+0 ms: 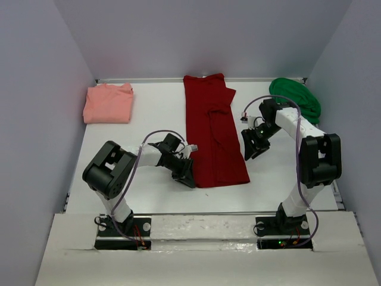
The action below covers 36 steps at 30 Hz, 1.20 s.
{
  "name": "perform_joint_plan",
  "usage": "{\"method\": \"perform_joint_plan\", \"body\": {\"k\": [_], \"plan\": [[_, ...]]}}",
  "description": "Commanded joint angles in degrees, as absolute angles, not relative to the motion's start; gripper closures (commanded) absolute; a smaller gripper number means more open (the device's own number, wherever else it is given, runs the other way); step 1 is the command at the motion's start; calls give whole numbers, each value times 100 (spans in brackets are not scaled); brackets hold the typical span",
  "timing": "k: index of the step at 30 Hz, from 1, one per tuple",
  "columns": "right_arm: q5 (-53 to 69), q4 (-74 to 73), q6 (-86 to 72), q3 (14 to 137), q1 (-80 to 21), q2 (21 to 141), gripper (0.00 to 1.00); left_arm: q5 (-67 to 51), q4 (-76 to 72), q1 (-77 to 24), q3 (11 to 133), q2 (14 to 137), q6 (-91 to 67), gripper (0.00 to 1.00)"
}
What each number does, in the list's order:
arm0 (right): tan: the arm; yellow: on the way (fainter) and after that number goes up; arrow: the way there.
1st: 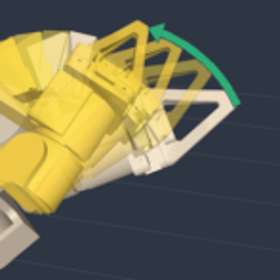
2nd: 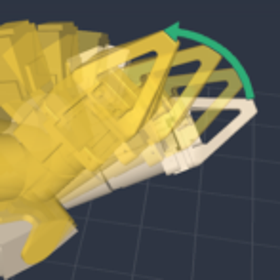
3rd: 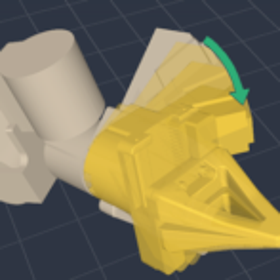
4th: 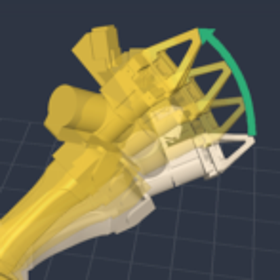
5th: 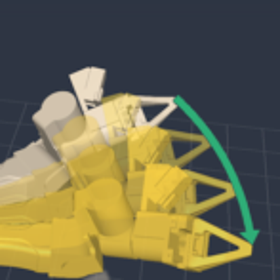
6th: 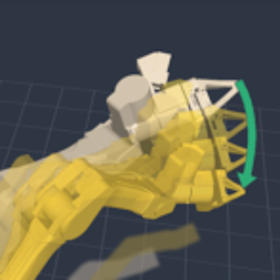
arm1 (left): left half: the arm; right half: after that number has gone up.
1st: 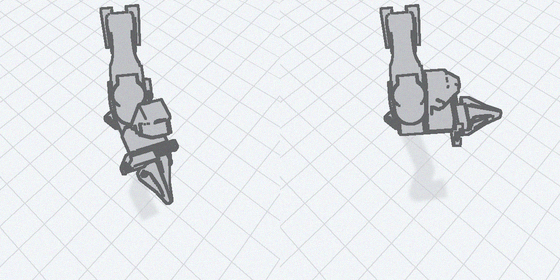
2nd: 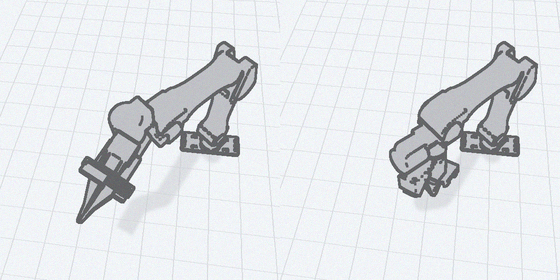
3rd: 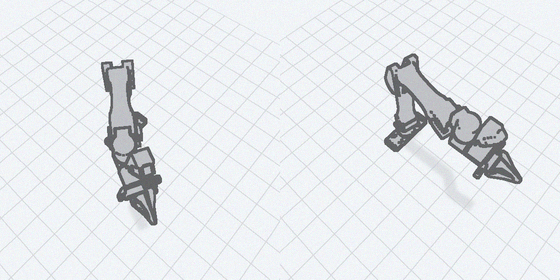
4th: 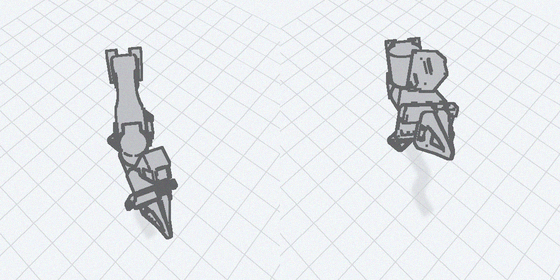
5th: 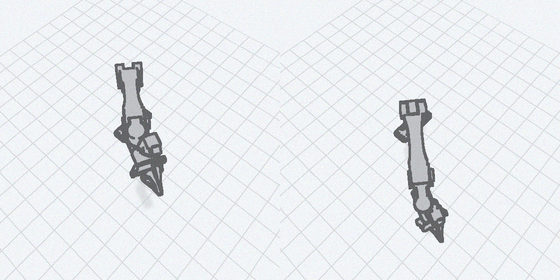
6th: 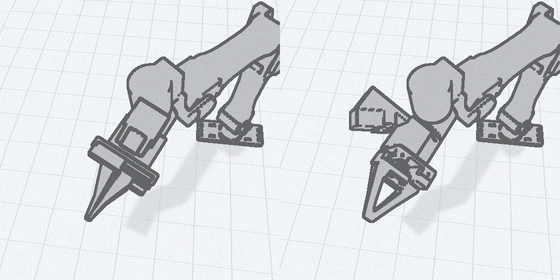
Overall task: Fold and stack the t-shirts
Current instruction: Grab the bottom of the folded rectangular tshirt with both arms
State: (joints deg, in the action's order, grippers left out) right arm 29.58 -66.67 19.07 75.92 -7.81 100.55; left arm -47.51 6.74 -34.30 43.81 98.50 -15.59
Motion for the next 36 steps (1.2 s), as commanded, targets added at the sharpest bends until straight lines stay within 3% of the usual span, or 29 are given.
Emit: {"method": "perform_joint_plan", "body": {"k": [1, 5, 11, 29, 36], "plan": [[2918, -6750, 2074, 7611, -694, 9984, 47, -4834, 896, -3436, 4316, 9256, -1380, 66], [2953, -6750, 2083, 7629, -694, 10037, 46, -4799, 1002, -3428, 4254, 8887, -1318, 47], [3023, -6768, 2092, 7506, -694, 10116, 47, -4755, 607, -3428, 3894, 8701, -1582, 45], [3094, -6820, 2329, 7330, -642, 10099, 47, -4439, 545, -3428, 3911, 9114, -1617, 49], [3234, -6803, 2417, 7225, -642, 10142, 47, -4272, 571, -3428, 4016, 9333, -1582, 69]]}}
